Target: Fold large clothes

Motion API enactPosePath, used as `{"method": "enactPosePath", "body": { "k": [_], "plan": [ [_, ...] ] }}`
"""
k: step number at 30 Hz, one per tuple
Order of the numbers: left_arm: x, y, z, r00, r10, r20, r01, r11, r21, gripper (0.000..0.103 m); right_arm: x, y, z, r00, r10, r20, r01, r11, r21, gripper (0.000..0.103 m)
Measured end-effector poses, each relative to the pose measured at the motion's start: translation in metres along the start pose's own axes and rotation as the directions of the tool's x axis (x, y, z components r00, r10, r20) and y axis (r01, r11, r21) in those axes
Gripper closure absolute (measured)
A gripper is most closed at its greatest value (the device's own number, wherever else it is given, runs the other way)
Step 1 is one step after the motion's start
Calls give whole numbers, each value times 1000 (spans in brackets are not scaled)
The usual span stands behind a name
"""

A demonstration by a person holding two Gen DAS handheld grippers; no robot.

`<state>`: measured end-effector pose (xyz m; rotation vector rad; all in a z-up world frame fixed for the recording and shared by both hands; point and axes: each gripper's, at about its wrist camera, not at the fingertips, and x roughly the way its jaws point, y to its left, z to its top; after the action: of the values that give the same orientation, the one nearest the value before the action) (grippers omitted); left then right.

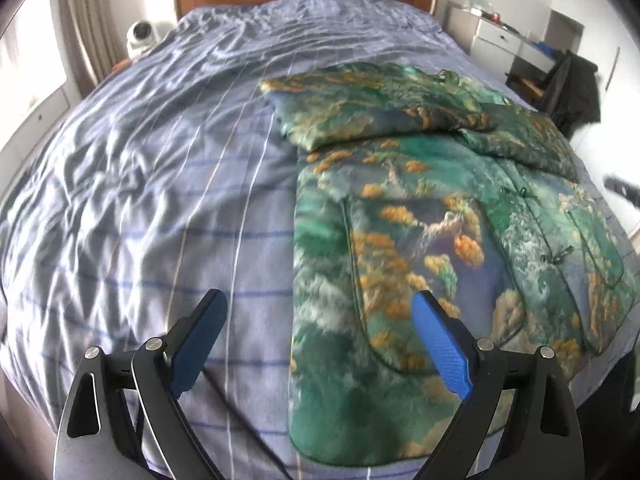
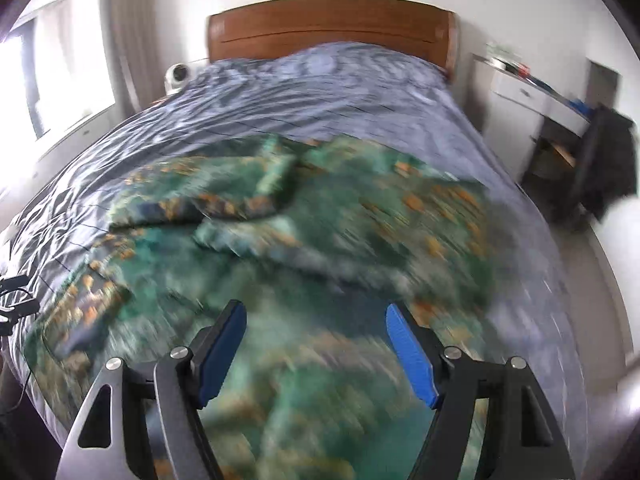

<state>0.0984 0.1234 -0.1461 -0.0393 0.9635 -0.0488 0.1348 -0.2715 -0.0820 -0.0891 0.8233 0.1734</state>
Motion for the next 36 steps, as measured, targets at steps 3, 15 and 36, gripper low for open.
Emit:
{"method": "enactPosePath", "body": {
  "k": [3, 15, 36],
  "plan": [
    [-5, 6, -6, 1000, -8, 8, 9, 1000, -30, 9, -14, -22, -26, 1000, -23, -16, 25, 996, 83, 29],
    [-11, 32, -19, 984, -179, -11, 174, 970, -167, 9, -46, -72, -88, 996, -64, -57, 75, 971, 228, 29],
    [38, -35, -43, 979, -104, -174, 125, 986, 111, 2, -18, -115, -151, 943, 152, -297, -79, 967, 243, 28]
  ]
}}
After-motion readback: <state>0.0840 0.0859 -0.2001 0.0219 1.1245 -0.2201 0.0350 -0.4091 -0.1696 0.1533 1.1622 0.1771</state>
